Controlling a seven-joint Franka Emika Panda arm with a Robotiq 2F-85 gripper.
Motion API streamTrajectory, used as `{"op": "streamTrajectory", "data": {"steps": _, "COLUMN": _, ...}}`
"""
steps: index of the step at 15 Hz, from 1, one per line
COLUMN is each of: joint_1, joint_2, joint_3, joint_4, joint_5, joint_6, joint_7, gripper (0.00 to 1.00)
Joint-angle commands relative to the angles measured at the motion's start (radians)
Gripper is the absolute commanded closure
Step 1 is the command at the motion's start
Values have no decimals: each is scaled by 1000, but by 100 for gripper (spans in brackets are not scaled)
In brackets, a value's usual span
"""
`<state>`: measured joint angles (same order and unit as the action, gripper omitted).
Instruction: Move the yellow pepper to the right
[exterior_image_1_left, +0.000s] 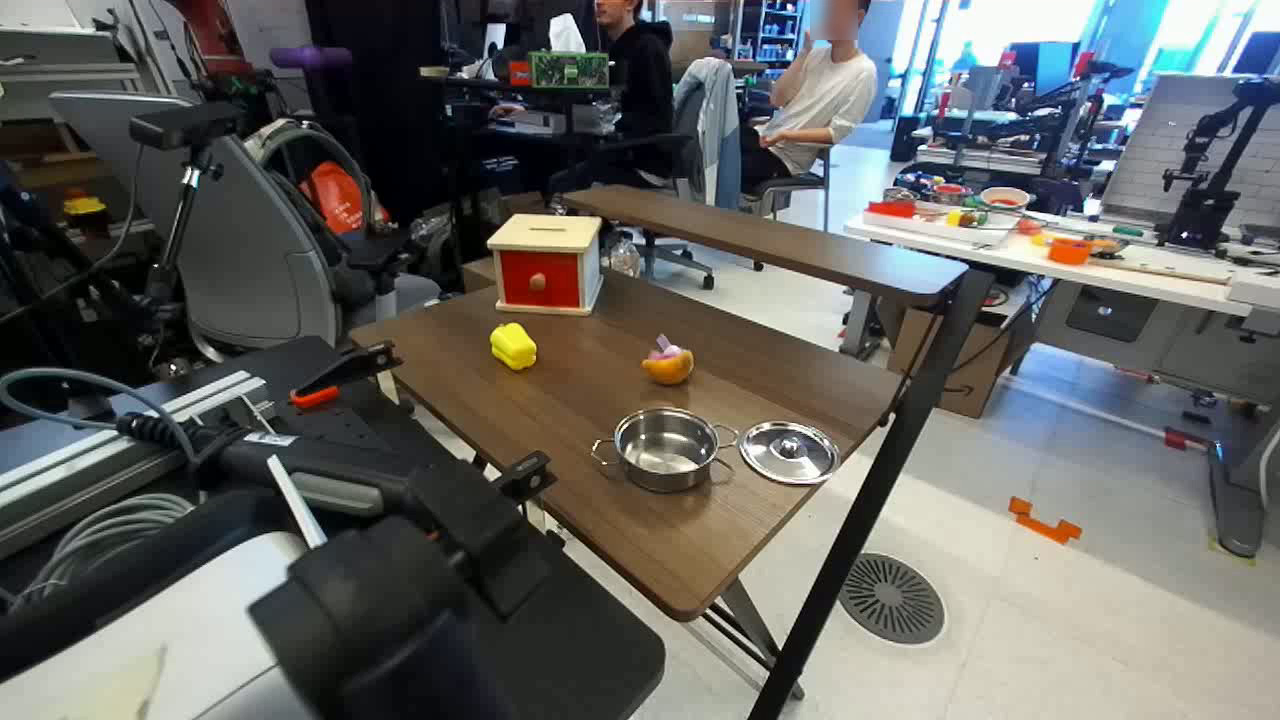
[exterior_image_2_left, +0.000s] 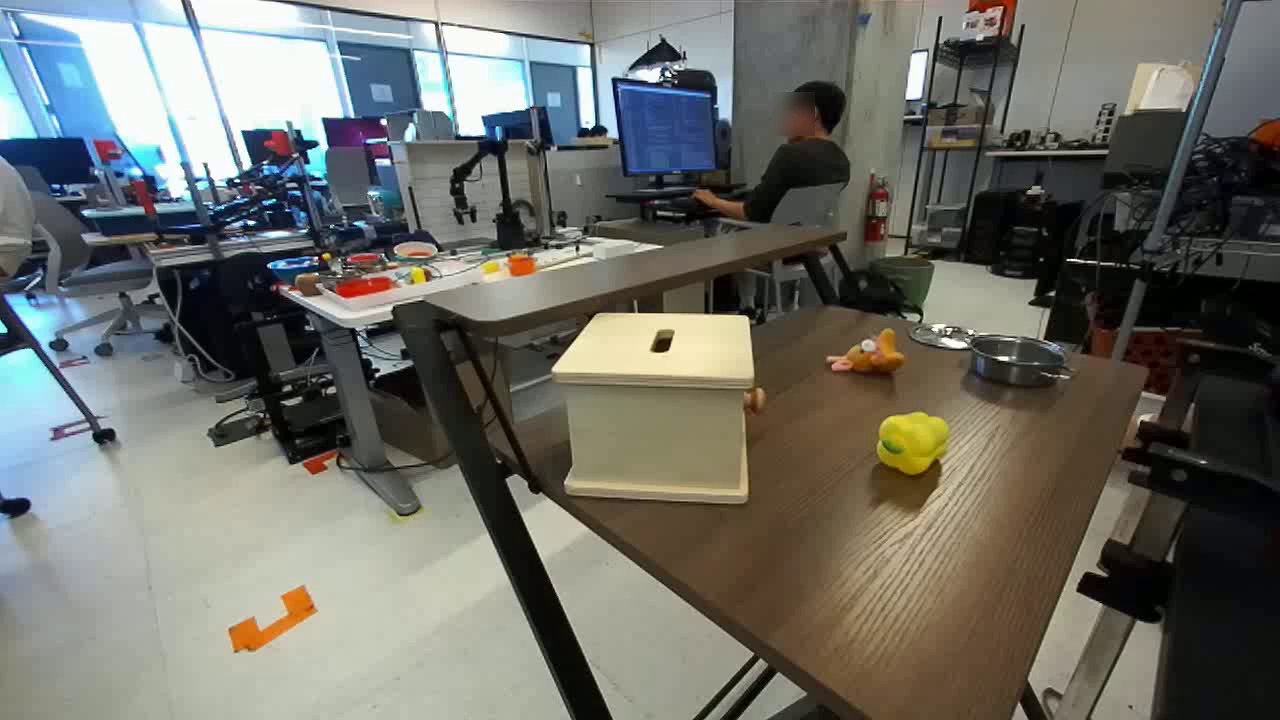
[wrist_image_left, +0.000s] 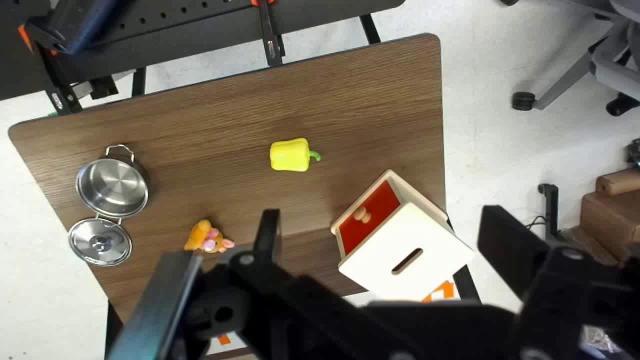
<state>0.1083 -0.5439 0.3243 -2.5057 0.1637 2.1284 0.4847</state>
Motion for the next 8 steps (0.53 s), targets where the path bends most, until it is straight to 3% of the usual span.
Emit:
{"op": "streamTrajectory", "data": {"steps": 1, "joint_1": 12, "joint_2": 2, "joint_3": -11, "joint_4": 2, "joint_5": -8, "joint_6": -2, "joint_7": 6, "gripper": 0}}
{"op": "streamTrajectory", "data": {"steps": 7, "joint_1": 12, "joint_2": 2, "joint_3": -11, "joint_4": 2, "joint_5": -8, "joint_6": -2, "joint_7": 6, "gripper": 0}}
{"op": "streamTrajectory", "data": {"steps": 8, "joint_1": 13, "joint_2": 26, "joint_3": -5, "joint_4": -5, "joint_5": -5, "joint_6": 53, "joint_7": -1, "gripper": 0}}
